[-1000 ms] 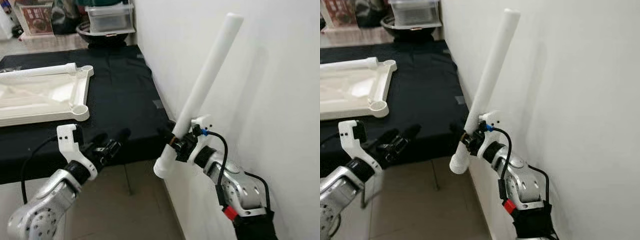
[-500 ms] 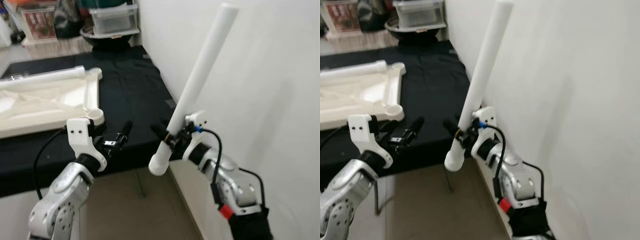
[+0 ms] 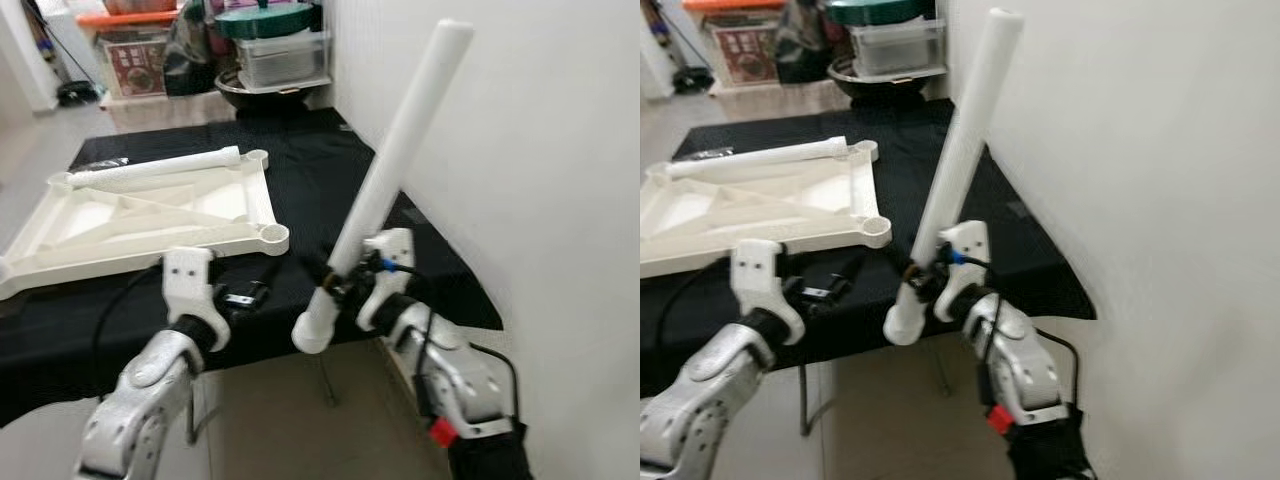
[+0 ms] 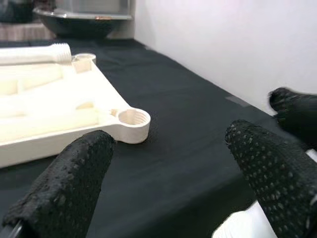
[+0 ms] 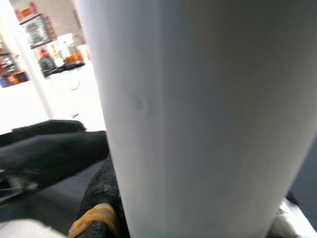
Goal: Building children table
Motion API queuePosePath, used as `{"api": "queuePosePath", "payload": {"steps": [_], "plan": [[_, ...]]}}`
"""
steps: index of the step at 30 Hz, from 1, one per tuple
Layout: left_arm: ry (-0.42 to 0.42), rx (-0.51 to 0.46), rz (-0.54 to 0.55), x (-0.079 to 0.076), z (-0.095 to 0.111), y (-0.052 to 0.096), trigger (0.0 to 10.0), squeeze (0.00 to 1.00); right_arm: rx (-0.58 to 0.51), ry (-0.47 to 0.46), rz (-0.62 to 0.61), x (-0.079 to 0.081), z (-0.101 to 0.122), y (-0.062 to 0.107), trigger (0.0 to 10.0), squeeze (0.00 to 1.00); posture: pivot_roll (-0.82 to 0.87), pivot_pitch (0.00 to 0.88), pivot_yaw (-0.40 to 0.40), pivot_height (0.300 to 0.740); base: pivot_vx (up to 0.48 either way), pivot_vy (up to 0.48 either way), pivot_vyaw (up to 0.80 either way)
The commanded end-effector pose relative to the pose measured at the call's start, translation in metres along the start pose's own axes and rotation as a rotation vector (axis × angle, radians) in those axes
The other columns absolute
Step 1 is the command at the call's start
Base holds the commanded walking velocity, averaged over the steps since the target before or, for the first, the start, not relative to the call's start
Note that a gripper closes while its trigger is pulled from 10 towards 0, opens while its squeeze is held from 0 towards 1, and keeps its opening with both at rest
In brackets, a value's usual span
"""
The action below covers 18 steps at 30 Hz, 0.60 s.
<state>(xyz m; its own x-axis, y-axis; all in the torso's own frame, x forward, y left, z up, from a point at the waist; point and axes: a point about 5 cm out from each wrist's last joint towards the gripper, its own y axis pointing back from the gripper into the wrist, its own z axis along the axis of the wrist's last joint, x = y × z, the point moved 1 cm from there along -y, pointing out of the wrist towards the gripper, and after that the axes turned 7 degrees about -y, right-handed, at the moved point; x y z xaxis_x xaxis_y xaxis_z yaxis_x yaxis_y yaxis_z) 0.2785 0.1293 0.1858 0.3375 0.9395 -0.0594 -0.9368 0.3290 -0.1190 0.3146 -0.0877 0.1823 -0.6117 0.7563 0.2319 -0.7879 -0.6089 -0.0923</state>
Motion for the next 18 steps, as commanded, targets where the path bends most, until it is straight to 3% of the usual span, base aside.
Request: {"api": "queuePosePath", "payload": {"steps": [1, 3, 6, 11, 13, 17, 18], "plan": [[-0.001, -0.001, -0.010, 0.000, -0.002, -0.001, 10.0, 0.00, -0.021, 0.020, -0.020, -0.003, 0.004, 0.000, 10.0, 0.00, -0.01, 0.023, 0.042, 0.740, 0.000, 0.000, 0.00], [-0.002, -0.005, -0.012, 0.000, -0.001, -0.002, 10.0, 0.00, -0.011, 0.017, -0.023, -0.003, 0.004, -0.001, 10.0, 0.00, -0.01, 0.022, 0.042, 0.740, 0.000, 0.000, -0.80], [-0.017, -0.013, -0.017, -0.002, 0.001, -0.004, 10.0, 0.00, -0.043, 0.013, -0.012, -0.003, 0.009, -0.004, 10.0, 0.00, 0.00, 0.023, 0.040, 0.740, 0.000, 0.000, 0.00], [-0.027, -0.019, -0.026, -0.003, 0.002, -0.005, 10.0, 0.00, -0.028, 0.049, 0.048, 0.001, 0.010, -0.002, 10.0, 0.00, 0.00, 0.023, 0.039, 0.740, 0.000, 0.000, 0.62], [-0.028, -0.020, -0.030, -0.004, 0.002, -0.006, 10.0, 0.00, -0.025, 0.059, 0.040, 0.002, 0.011, -0.003, 10.0, 0.00, 0.00, 0.027, 0.037, 0.740, 0.000, 0.000, 0.00], [-0.028, -0.022, -0.043, -0.008, 0.001, -0.006, 10.0, 0.00, -0.097, 0.006, 0.076, 0.004, 0.025, -0.001, 10.0, 0.00, 0.00, 0.028, 0.039, 0.740, 0.000, 0.000, 0.73], [-0.023, -0.023, -0.046, -0.009, 0.001, -0.006, 10.0, 0.00, -0.085, 0.043, 0.051, 0.002, 0.026, -0.002, 10.0, 0.00, 0.00, 0.028, 0.039, 0.740, 0.000, 0.000, 0.00]]}}
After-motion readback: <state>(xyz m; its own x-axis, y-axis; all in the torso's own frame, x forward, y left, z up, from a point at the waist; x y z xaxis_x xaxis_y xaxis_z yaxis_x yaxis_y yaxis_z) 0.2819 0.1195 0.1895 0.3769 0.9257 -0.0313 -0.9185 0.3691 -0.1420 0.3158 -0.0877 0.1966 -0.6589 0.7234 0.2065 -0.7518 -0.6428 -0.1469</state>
